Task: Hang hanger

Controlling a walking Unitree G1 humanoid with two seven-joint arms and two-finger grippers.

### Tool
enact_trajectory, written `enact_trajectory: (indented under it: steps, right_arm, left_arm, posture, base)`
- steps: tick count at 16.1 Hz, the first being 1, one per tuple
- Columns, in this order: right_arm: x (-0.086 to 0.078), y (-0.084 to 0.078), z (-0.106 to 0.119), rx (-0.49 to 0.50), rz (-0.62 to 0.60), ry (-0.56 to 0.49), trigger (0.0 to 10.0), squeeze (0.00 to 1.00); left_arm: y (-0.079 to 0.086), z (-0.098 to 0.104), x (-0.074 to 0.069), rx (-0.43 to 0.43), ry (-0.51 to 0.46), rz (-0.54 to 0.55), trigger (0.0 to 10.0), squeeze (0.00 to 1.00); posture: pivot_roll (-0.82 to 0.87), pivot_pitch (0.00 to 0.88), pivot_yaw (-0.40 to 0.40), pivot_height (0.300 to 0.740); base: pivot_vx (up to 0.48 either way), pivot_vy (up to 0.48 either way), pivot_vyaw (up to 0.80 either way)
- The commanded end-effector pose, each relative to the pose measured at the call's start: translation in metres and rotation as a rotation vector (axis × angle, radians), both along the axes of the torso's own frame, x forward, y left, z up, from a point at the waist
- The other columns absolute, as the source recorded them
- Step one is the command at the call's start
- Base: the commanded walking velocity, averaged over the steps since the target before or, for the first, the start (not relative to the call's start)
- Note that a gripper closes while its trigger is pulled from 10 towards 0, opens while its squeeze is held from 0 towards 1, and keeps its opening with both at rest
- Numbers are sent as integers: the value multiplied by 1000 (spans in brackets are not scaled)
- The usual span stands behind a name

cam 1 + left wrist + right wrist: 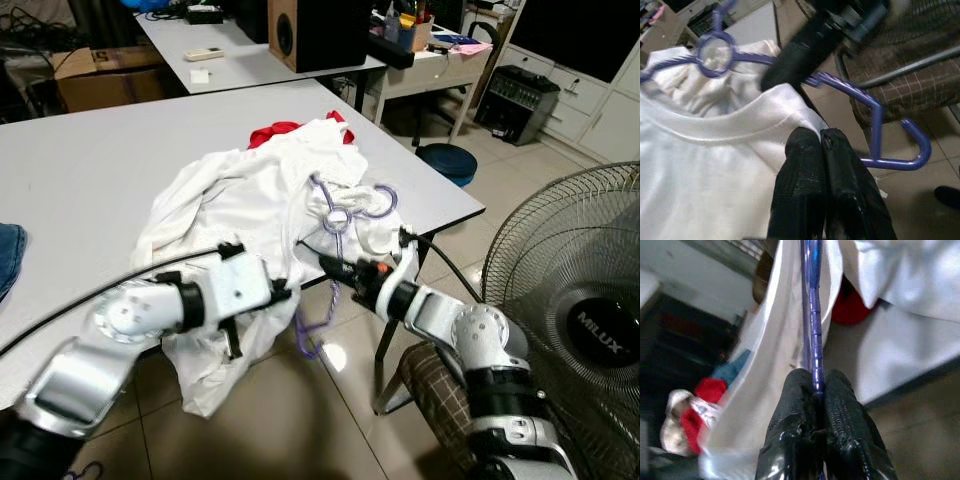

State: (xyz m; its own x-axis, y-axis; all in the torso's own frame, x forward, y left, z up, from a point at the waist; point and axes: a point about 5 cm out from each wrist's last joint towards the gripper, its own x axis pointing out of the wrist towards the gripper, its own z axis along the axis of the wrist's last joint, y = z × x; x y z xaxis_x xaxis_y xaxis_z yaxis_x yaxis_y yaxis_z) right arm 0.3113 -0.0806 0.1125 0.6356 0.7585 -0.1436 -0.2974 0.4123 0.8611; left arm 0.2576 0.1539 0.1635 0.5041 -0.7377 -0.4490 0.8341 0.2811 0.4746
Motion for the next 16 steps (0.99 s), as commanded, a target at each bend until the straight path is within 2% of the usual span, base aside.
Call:
enact_trajectory:
  steps: [1, 2, 3, 9, 11, 12, 16]
  right_arm:
    - [5, -5, 4, 38, -39, 15, 10000, 0]
    - [10, -5, 6, 93, -78, 40, 10000, 0]
    - [12, -5, 7, 102, -90, 44, 10000, 0]
    - [17, -7, 11, 110, -123, 37, 10000, 0]
    - [16, -7, 15, 98, -105, -17, 10000, 0]
    - [15, -8, 20, 114, -103, -50, 10000, 0]
    - [19, -14, 29, 162, -144, -102, 10000, 0]
  left_arm:
    - [-2, -5, -2, 14, -5, -20, 0, 0]
    - [-2, -14, -11, 39, 28, -50, 0, 0]
    - [-1, -18, -13, 48, 37, -51, 0, 0]
    - [2, -28, -28, -12, 110, -37, 0, 0]
    - [2, -31, -34, -38, 161, -27, 0, 0]
    - [1, -28, -36, -81, 189, -24, 0, 0]
    - [0, -25, -38, -113, 238, -41, 0, 0]
  posture:
    - [-5, 0, -70, 740]
    - [-2, 0, -70, 740]
    - [-2, 0, -70, 740]
    - [27, 0, -67, 740]
    - [27, 0, -69, 740]
    - [26, 0, -69, 740]
    - [24, 0, -60, 740]
  base:
    - [0, 0, 0]
    - [0, 0, 0]
    - [0, 0, 0]
    - [0, 0, 0]
    - [0, 0, 0]
    - [0, 0, 0]
    - [0, 0, 0]
